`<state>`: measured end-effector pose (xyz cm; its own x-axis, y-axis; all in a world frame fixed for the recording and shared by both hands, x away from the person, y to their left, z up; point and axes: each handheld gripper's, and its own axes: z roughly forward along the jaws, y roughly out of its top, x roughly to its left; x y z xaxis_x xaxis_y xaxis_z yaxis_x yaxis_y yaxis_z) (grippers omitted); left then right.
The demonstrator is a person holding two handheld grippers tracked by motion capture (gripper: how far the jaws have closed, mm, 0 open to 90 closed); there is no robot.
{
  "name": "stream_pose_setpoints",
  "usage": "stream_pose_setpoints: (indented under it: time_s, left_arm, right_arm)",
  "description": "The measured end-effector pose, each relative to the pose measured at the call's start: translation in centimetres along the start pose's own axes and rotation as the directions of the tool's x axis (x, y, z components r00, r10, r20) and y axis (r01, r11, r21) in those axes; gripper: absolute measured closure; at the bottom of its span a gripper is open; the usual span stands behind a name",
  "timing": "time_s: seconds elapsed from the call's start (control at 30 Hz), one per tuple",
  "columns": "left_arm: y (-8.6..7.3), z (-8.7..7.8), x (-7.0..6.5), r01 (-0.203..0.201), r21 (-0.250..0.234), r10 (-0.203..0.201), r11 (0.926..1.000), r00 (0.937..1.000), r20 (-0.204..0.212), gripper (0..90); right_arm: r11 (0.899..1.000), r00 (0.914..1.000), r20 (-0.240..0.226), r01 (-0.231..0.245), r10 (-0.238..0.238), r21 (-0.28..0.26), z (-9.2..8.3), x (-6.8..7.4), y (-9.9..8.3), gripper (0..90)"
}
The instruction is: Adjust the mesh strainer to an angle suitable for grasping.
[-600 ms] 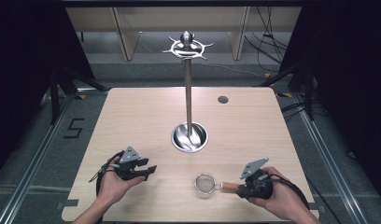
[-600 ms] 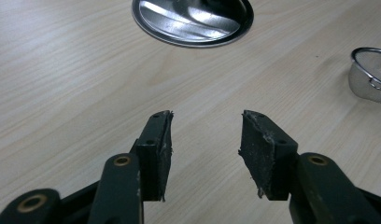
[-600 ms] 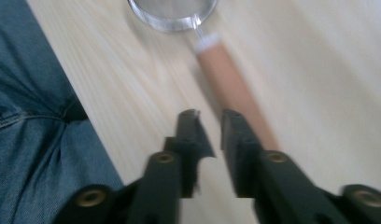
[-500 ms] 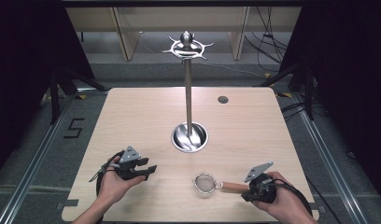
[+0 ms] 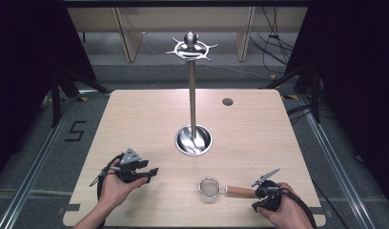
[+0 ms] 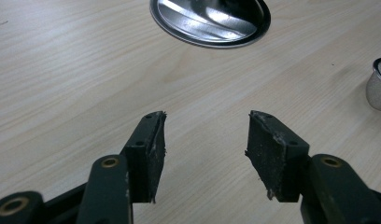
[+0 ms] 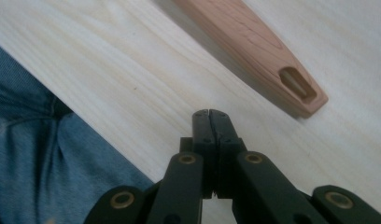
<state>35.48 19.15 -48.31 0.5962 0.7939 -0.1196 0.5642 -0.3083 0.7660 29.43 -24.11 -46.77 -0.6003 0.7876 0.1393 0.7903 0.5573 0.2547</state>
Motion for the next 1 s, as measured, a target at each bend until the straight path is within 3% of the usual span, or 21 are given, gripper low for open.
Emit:
stream_pose_setpoints:
  time_s: [0.03, 0.07, 0.1, 0.13, 0.17, 0.27, 0.63, 0.87, 0.97, 1.0]
  left_arm:
    - [0.0, 0.0, 0.0, 0.000, 0.000, 0.000, 1.0000, 1.0000, 0.000, 45.8]
    - [0.0, -0.1, 0.0, -0.007, 0.007, 0.007, 1.0000, 1.0000, -0.002, 45.7]
    - [0.1, -0.1, 0.0, -0.006, 0.004, 0.006, 1.0000, 1.0000, -0.004, 45.6]
    - [0.1, -0.1, 0.0, -0.005, 0.001, 0.005, 1.0000, 1.0000, -0.004, 45.6]
    - [0.1, -0.1, 0.1, -0.004, 0.006, 0.004, 1.0000, 1.0000, -0.001, 45.6]
    - [0.0, -0.2, 0.1, 0.000, 0.010, 0.000, 0.9999, 1.0000, -0.003, 45.6]
    - [0.0, 0.2, -0.1, 0.004, 0.017, -0.004, 0.9998, 1.0000, 0.008, 45.7]
    - [0.0, 0.1, -0.1, 0.003, 0.021, -0.003, 0.9998, 0.9998, 0.018, 45.7]
    - [0.0, 0.1, -0.1, 0.003, 0.015, -0.003, 0.9999, 0.9999, 0.016, 45.7]
    - [0.0, 0.0, -0.1, 0.000, 0.015, -0.001, 0.9999, 0.9999, 0.011, 45.7]
  right_arm:
    - [1.000, 1.0000, 0.000, 0.000, 0.000, 0.000, 0.0, 0.0, 0.0, 90.0]
    - [0.999, 0.9988, -0.001, -0.049, 0.049, 0.024, 0.1, -0.4, 0.2, 90.0]
    - [0.997, 0.9980, 0.001, -0.064, 0.064, 0.036, 0.0, -0.4, 0.2, 90.0]
    - [0.999, 0.9989, 0.015, -0.044, 0.043, 0.028, 0.4, -0.7, 0.3, 90.0]
    - [0.992, 0.9943, 0.018, -0.106, 0.105, 0.065, 0.2, -0.4, 0.4, 90.0]
    - [0.991, 0.9938, 0.018, -0.111, 0.110, 0.072, 0.3, -0.6, 0.7, 90.0]
    - [0.981, 0.9829, 0.104, -0.163, 0.152, 0.102, 0.9, -2.3, 2.6, 90.0]
    - [0.974, 0.9689, 0.151, -0.210, 0.196, 0.081, 1.1, -4.4, 5.7, 90.0]
    - [0.974, 0.9666, 0.170, -0.208, 0.192, 0.085, 1.2, -4.9, 6.9, 90.0]
    - [0.979, 0.9674, 0.191, -0.185, 0.167, 0.082, 1.2, -5.4, 8.0, 90.0]
